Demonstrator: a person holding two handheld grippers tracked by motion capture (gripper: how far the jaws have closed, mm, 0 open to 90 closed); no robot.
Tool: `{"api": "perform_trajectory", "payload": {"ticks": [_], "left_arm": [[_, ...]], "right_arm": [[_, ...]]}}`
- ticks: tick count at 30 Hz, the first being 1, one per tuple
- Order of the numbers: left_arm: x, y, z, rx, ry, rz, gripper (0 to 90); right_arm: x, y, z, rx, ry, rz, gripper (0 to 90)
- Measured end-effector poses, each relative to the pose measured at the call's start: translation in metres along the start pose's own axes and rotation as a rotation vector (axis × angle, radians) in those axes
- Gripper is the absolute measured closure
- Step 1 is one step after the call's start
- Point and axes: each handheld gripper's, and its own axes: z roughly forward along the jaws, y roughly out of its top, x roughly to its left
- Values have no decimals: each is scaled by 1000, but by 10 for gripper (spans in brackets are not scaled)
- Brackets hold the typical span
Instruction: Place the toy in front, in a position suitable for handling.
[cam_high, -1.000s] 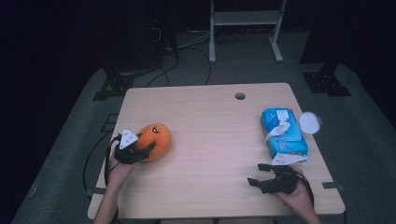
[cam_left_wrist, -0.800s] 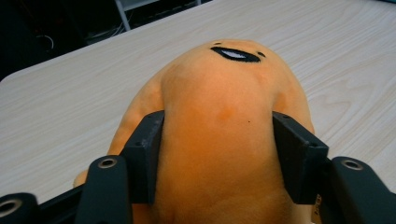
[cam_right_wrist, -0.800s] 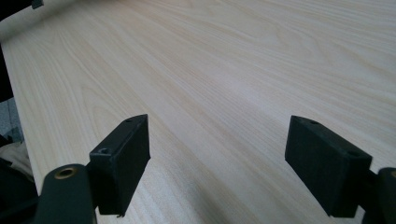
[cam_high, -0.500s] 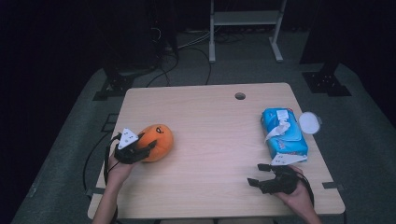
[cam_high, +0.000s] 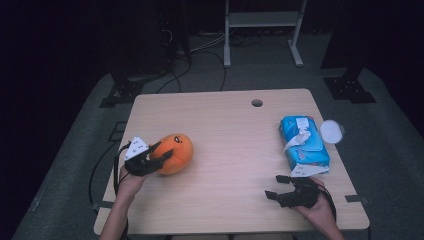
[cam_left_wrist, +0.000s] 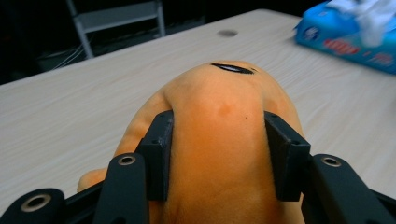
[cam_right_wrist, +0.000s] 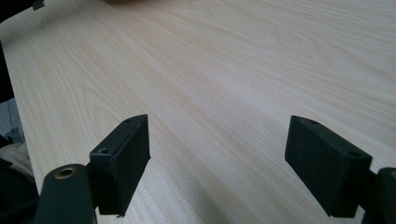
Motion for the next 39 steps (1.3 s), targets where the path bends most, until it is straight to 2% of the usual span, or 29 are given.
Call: {"api": "perform_trajectory", "payload": {"ticks": [4, 10, 11, 12, 14, 15, 16, 18, 22, 26, 28, 31, 35, 37, 39], "left_arm": [[-17, 7, 7, -21, -85, 9, 505], [-51, 20, 22, -39, -204, 41, 504], [-51, 20, 22, -39, -204, 41, 504], [-63, 27, 27, -47, -235, 62, 504], [-73, 32, 32, -46, -257, 83, 504], [-73, 32, 32, -46, -257, 83, 504], [-83, 34, 40, -37, -284, 102, 504], [-92, 33, 49, -22, -312, 107, 504], [-110, 30, 68, 15, -351, 129, 503], [-124, 17, 82, 77, -395, 164, 496], [-129, 11, 82, 68, -404, 185, 481], [-129, 10, 79, 81, -398, 207, 460], [-132, 3, 79, 72, -397, 192, 439], [-133, 2, 79, 72, -391, 204, 434], [-135, 2, 80, 73, -382, 220, 427]], "right_arm": [[0, 0, 0, 1, 0, 0, 210], [0, 0, -1, -2, -7, 4, 210], [0, 0, -1, -5, -8, 7, 210], [-1, 0, -2, -9, -7, 10, 210], [-2, 0, -3, -10, -7, 16, 210], [-3, 0, -3, -9, -9, 18, 212], [-4, 0, -4, -13, -6, 25, 217], [-5, 0, -7, -18, -13, 30, 218], [-11, -1, -14, -48, -30, 48, 218], [-17, -1, -21, -74, -43, 67, 218], [-19, -2, -24, -81, -50, 71, 218], [-20, 0, -27, -92, -61, 73, 221], [-19, 6, -32, -122, -65, 59, 238], [-18, 9, -35, -126, -78, 49, 241], [-19, 19, -46, -150, -108, 28, 254]]}}
